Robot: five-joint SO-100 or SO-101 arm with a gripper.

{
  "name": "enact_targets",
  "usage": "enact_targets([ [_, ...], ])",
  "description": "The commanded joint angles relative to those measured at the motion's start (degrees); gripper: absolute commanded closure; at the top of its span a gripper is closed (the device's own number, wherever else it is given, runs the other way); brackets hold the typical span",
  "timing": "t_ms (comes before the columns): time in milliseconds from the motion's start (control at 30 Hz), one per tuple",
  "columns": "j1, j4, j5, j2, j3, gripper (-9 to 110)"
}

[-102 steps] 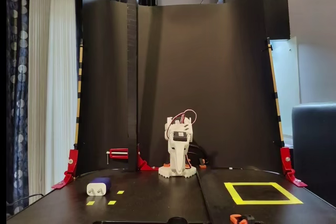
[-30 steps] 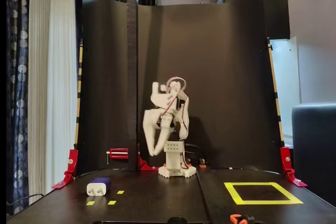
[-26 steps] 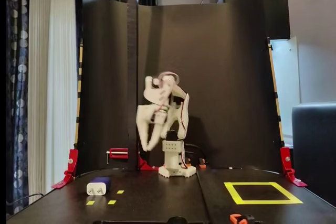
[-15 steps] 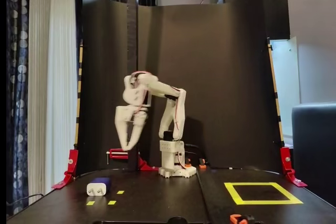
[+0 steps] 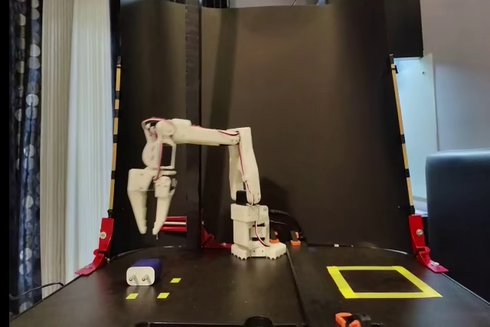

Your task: Grasp a block and put it in the designated area.

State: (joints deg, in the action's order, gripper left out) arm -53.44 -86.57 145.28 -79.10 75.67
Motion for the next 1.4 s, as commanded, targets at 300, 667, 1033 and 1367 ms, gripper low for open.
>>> enact_targets([
  [300,-3.96,4.22,3.16,5.98,-4.13,94],
  [667,-3.43,7.12,2.81,8.79,-4.13,63],
  [1033,-2.64,8.96,2.20,12.13,-4.13,57],
  [1367,-2.29,10.11,1.93,16.08,-4.04,57],
])
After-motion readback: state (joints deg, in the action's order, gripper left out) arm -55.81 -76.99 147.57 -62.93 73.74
